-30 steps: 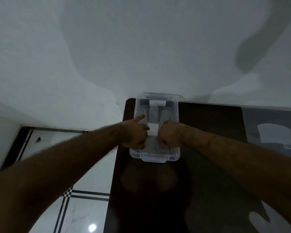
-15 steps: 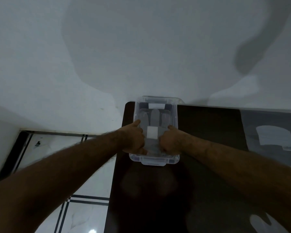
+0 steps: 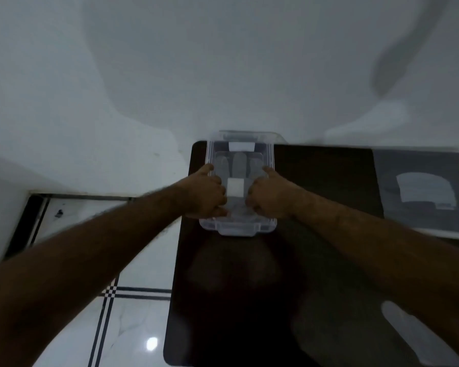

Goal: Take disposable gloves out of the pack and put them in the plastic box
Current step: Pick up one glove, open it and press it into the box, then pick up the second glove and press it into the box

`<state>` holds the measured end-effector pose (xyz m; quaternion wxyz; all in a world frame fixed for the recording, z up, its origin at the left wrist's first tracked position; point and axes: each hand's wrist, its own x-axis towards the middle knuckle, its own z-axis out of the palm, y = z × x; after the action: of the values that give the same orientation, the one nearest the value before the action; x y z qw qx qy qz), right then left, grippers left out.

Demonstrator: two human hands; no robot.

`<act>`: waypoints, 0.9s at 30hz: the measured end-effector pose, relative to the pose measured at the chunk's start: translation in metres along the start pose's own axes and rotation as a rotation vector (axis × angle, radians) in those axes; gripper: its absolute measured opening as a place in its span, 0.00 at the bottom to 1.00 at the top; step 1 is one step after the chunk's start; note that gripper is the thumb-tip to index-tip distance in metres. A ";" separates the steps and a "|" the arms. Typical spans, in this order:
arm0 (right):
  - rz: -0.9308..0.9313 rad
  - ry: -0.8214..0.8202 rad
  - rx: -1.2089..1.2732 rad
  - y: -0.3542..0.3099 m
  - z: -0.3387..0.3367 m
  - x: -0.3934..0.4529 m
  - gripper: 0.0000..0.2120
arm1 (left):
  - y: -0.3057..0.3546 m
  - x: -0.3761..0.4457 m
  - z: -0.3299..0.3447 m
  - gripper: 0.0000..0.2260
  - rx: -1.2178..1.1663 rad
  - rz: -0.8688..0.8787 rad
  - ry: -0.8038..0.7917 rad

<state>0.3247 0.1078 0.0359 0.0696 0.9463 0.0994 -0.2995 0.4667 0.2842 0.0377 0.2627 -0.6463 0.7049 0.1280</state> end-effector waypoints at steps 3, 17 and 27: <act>0.083 0.218 0.147 0.000 0.016 -0.034 0.15 | 0.018 -0.017 -0.010 0.19 -0.015 -0.065 0.091; 0.109 0.482 0.403 -0.048 0.225 -0.284 0.17 | 0.275 0.010 -0.086 0.15 -0.577 -0.057 0.307; 0.302 0.369 0.514 -0.020 0.382 -0.443 0.23 | 0.446 0.121 -0.118 0.09 -0.790 -0.016 0.198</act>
<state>-0.2459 -0.0112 -0.0181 -0.1466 0.9751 -0.1096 -0.1252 0.0035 0.1795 -0.0006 -0.0739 -0.7121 0.6183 0.3243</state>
